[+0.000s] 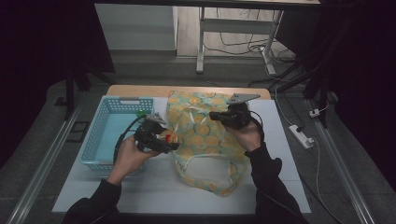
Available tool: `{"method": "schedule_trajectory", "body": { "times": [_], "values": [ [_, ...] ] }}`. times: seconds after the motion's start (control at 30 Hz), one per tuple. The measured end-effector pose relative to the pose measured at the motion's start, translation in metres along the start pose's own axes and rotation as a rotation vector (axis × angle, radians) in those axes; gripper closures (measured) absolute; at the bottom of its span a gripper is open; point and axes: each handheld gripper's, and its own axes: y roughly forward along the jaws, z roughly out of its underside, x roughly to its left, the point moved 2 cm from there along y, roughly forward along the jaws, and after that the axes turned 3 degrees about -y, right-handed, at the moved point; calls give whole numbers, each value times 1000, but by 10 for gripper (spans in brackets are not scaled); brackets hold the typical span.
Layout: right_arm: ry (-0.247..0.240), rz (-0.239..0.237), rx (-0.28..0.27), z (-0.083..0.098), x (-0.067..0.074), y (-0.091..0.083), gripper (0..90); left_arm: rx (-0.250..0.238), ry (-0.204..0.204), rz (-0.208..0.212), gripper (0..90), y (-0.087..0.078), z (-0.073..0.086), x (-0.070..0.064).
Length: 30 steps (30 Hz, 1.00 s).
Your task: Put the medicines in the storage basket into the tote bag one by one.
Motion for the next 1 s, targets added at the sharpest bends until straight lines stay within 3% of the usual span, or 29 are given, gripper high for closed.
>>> {"method": "schedule_trajectory", "body": {
  "times": [0.47,0.83,1.0],
  "values": [
    [-1,6,-4,0,-1,-1,900,18,58,45,202,41,-18,-22],
    [-3,8,-8,-1,-1,-1,900,9,74,86,202,69,-37,-29],
    [-4,8,-9,-1,0,-1,900,13,84,83,202,81,-43,-29]
  ]
}}
